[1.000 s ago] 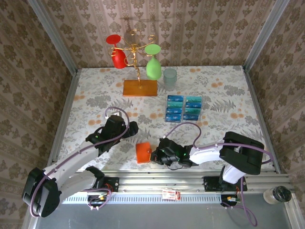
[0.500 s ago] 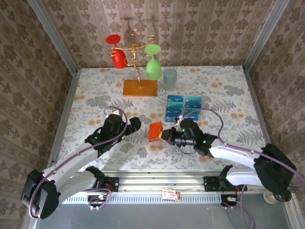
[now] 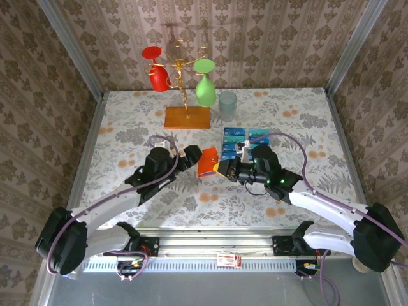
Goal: Put the credit cards into the card holder
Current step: Pick up the card holder from the bottom-center of the table, then pass the card holder.
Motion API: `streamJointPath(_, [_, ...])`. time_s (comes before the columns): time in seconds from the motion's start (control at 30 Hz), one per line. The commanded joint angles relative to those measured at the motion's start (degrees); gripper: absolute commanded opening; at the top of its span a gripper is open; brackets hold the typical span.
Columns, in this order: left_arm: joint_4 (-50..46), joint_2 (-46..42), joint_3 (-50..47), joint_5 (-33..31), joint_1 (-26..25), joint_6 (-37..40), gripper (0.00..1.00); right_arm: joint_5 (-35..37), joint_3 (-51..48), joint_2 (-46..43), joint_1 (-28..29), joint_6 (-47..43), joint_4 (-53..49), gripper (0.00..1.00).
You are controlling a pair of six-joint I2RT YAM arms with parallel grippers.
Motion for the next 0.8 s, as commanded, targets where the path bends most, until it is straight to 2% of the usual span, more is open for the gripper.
streamJointPath(0.0, [9.7,1.8,1.6,1.6,-0.9,-4.5,1.0,-2.2,2.1,0.6,-0.2,0.8,2.9,0.0])
streamJointPath(0.27, [20.3,6.5,1.0,3.8,-2.6,-8.9,0.97,-2.7,1.4,2.0,-0.2,3.0,6.5,0.0])
streamJointPath(0.37, [23.7,7.5,0.1,3.8,-2.9,-9.9,0.91,-2.6,1.4,2.1,-0.2,2.8,6.4,0.0])
streamJointPath(0.57, [27.6,7.1,-1.8,3.1,-3.0,-10.9,0.72,-1.8,0.1,1.7,-0.4,2.5,5.7,0.0])
streamJointPath(0.77, [25.2,4.3,-2.6,1.8,-3.0,-9.7,0.64,-1.0,-1.7,1.0,-0.9,2.8,5.6,0.0])
